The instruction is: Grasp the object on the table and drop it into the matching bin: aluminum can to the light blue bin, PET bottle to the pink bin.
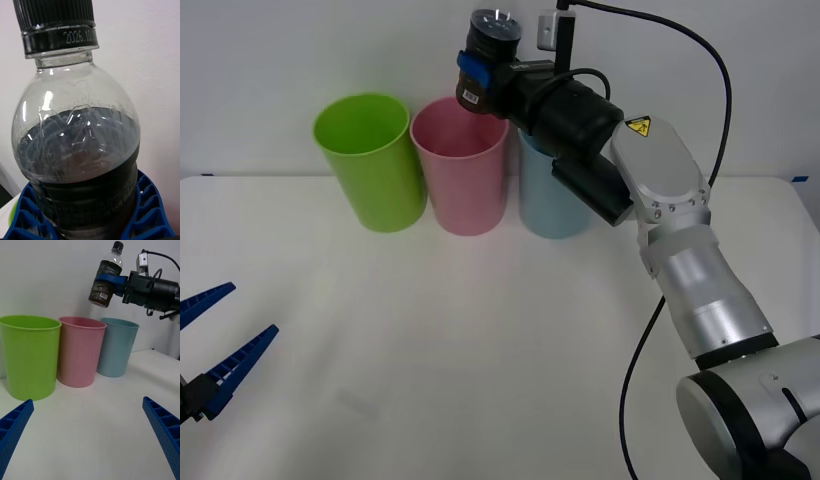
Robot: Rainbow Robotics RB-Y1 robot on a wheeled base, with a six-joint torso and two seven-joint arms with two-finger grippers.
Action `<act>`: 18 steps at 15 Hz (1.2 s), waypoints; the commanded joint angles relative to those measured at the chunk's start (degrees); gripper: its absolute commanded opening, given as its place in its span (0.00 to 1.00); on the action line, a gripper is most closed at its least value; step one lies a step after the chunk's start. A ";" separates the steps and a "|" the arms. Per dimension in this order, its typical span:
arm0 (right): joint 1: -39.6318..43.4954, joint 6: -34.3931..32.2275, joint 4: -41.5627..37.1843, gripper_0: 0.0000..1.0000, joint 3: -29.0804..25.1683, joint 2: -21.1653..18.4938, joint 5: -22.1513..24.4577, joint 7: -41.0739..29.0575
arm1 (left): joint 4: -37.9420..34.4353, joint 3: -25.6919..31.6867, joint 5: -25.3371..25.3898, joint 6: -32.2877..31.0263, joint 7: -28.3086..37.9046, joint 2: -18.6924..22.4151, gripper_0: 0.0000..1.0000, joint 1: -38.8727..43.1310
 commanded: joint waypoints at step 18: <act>-4.05 5.07 6.31 1.00 0.35 3.77 1.66 2.83 | 0.00 0.00 0.00 0.00 0.00 0.00 1.00 0.00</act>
